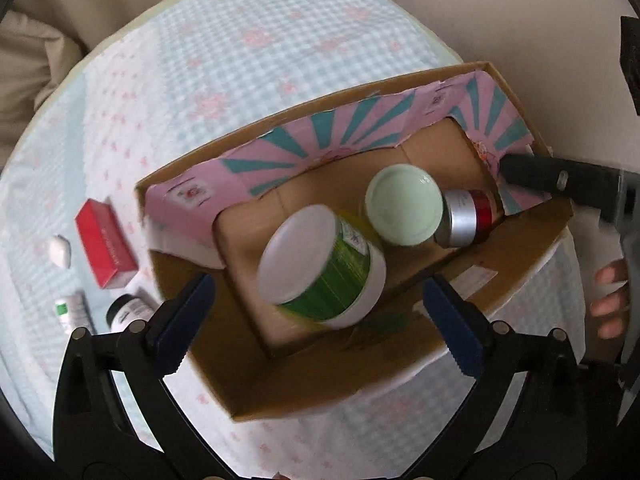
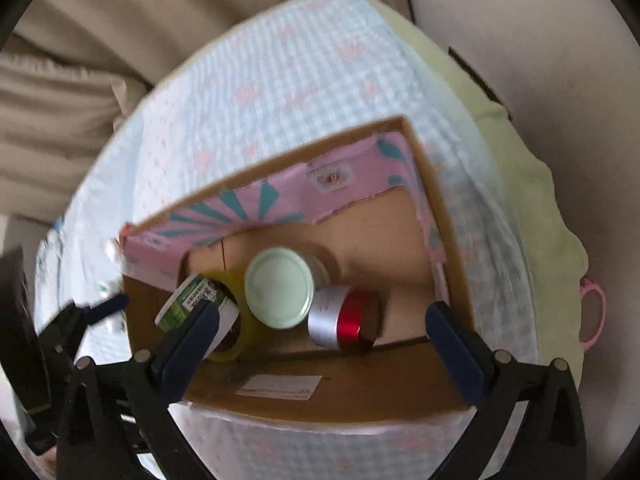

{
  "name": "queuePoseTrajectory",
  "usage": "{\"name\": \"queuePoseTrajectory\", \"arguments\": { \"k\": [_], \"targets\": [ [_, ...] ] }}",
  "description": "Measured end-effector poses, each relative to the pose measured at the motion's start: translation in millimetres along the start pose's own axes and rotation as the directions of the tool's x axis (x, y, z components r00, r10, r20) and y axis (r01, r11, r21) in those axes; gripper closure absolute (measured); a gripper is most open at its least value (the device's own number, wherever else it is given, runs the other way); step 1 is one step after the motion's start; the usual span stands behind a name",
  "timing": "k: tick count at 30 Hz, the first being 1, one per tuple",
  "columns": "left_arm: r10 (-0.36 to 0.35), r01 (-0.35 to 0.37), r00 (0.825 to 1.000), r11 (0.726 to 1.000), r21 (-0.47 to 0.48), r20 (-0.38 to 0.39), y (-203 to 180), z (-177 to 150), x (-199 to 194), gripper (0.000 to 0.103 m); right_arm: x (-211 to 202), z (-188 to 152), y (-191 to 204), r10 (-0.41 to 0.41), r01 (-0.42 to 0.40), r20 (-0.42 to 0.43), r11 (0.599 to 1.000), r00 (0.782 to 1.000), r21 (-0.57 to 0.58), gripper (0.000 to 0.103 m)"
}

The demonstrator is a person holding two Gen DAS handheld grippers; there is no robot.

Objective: Organize rigid objects
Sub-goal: 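Carry the green jar and silver-red tin into the cardboard box and release both, then withdraw both tools from the cardboard box back over the remaining objects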

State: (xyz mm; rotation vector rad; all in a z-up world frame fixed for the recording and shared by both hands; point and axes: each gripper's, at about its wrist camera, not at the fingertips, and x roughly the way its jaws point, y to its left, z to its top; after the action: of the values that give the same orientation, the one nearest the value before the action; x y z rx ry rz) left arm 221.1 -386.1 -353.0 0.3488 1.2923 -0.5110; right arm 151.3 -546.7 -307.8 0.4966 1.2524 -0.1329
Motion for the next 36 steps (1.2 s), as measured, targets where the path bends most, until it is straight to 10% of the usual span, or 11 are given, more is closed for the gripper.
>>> {"name": "queuePoseTrajectory", "arguments": {
  "k": [19, 36],
  "targets": [
    [-0.002, 0.006, 0.998, 0.998, -0.070, 0.059, 21, -14, -53, 0.000, -35, 0, 19, -0.065, 0.065, 0.030, 0.998, 0.997, -0.020, 0.000],
    [0.075, -0.022, 0.973, 0.971, -0.239, 0.217, 98, -94, -195, 0.000, -134, -35, 125, -0.092, 0.118, 0.141, 0.974, 0.986, -0.192, 0.000]
  ]
}}
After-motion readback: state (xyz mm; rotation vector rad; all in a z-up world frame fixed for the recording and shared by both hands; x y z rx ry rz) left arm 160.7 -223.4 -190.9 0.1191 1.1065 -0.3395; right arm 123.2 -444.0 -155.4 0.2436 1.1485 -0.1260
